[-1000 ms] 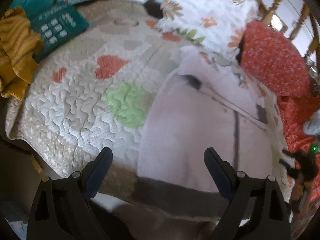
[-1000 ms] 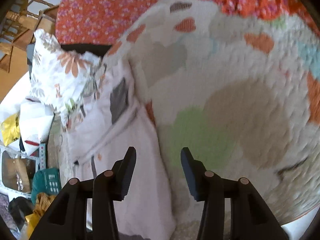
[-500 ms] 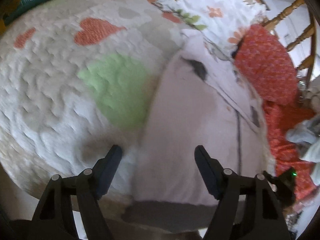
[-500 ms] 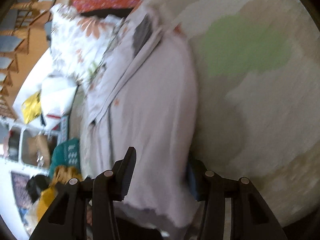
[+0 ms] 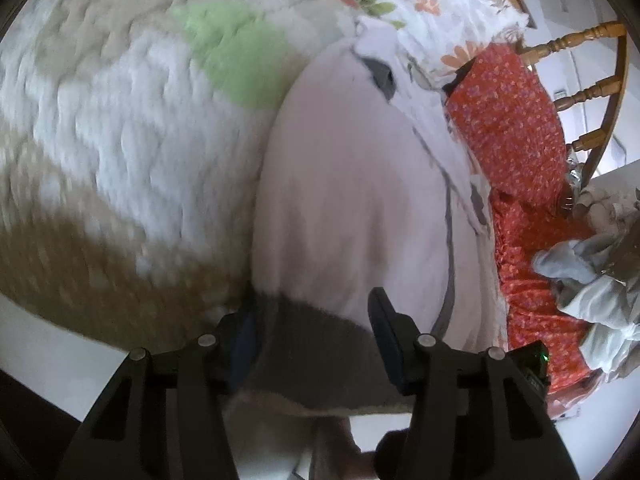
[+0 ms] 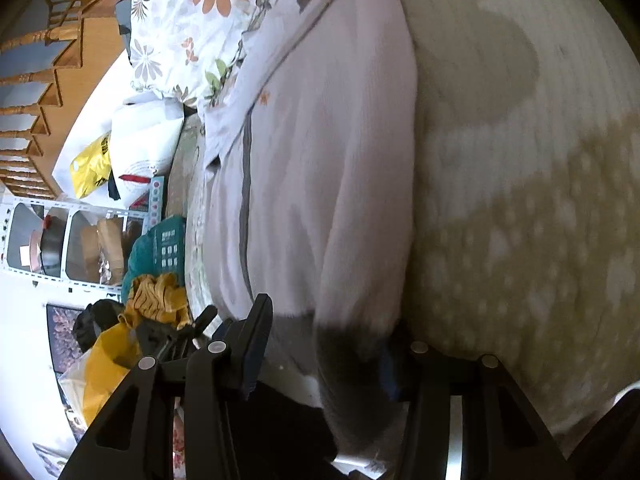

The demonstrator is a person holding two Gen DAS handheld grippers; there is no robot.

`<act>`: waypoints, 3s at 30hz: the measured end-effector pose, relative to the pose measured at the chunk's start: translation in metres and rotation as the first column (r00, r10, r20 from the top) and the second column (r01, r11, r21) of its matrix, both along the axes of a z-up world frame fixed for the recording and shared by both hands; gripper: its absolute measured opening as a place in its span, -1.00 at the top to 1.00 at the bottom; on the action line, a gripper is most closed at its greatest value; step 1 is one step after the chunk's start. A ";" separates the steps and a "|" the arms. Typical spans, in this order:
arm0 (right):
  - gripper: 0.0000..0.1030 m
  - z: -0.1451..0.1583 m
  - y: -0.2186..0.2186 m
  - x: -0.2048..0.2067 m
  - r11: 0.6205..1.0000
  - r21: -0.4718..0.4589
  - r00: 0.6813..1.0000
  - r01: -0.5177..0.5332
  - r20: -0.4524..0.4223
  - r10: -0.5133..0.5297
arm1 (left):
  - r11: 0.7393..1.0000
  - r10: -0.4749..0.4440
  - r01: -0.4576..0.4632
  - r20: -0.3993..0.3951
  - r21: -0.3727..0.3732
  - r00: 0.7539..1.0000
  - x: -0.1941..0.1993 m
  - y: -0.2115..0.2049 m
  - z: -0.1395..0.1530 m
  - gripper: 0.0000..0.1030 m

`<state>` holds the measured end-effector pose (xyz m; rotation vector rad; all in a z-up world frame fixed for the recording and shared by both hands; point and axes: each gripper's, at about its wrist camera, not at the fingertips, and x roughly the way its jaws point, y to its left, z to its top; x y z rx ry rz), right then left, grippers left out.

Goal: Fold small clothes

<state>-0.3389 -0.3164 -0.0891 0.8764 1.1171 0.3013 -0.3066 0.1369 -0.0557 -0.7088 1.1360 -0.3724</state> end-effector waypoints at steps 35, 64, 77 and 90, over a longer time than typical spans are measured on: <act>0.84 0.058 0.011 -0.077 0.976 -0.161 0.985 -0.149 0.060 0.160 | 0.997 0.018 -0.021 0.054 0.070 0.998 -0.088 -0.009 0.078 0.84; 0.84 0.115 -0.040 0.210 0.947 -0.313 0.989 0.072 0.143 -0.028 | 0.970 0.062 -0.082 0.093 0.227 0.994 0.251 -0.084 0.074 0.84; 0.44 0.078 -0.057 0.281 0.968 -0.220 0.991 0.124 0.084 -0.107 | 0.979 0.128 -0.139 0.081 0.152 0.988 0.299 -0.060 0.067 0.15; -0.09 0.127 -0.087 0.243 0.915 -0.341 0.971 0.214 0.176 -0.161 | 0.961 0.116 -0.129 0.068 0.243 0.991 0.224 -0.036 0.085 -0.21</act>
